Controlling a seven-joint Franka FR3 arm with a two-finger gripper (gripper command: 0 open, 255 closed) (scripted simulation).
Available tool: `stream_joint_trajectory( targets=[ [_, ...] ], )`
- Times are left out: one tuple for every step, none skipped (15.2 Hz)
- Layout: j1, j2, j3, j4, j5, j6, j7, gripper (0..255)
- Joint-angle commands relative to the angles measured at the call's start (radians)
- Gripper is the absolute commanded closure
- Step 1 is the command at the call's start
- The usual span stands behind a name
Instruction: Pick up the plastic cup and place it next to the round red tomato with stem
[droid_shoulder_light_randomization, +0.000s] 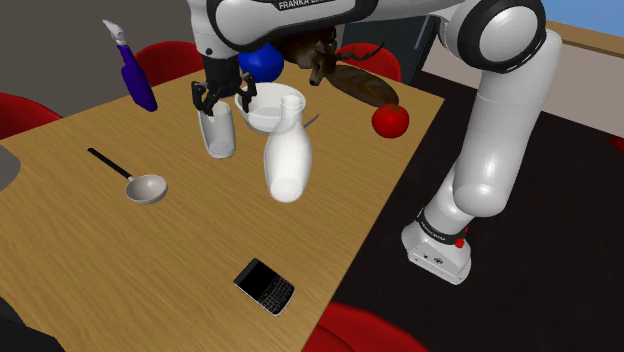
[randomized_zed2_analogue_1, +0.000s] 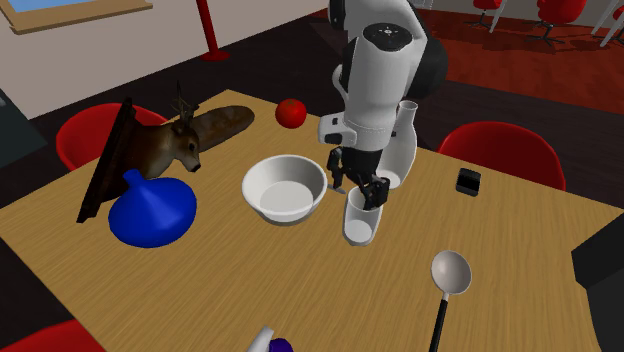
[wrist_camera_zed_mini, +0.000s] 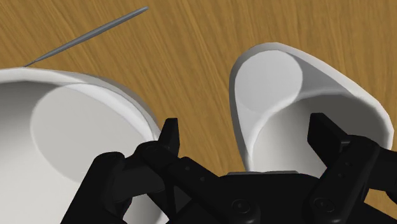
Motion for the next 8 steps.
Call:
stream_joint_trajectory(
  targets=[
    [0.000, 0.000, 0.000, -0.003, 0.000, 0.003, 0.000, 0],
    [0.000, 0.000, 0.000, -0.003, 0.000, 0.003, 0.000, 0],
    [0.000, 0.000, 0.000, -0.003, 0.000, 0.003, 0.000, 0],
    [0.000, 0.000, 0.000, -0.003, 0.000, 0.003, 0.000, 0],
    [0.000, 0.000, 0.000, -0.003, 0.000, 0.003, 0.000, 0],
    [0.000, 0.000, 0.000, -0.003, 0.000, 0.003, 0.000, 0],
    [0.000, 0.000, 0.000, -0.003, 0.000, 0.003, 0.000, 255],
    [0.000, 0.000, 0.000, -0.003, 0.000, 0.003, 0.000, 255]
  ],
)
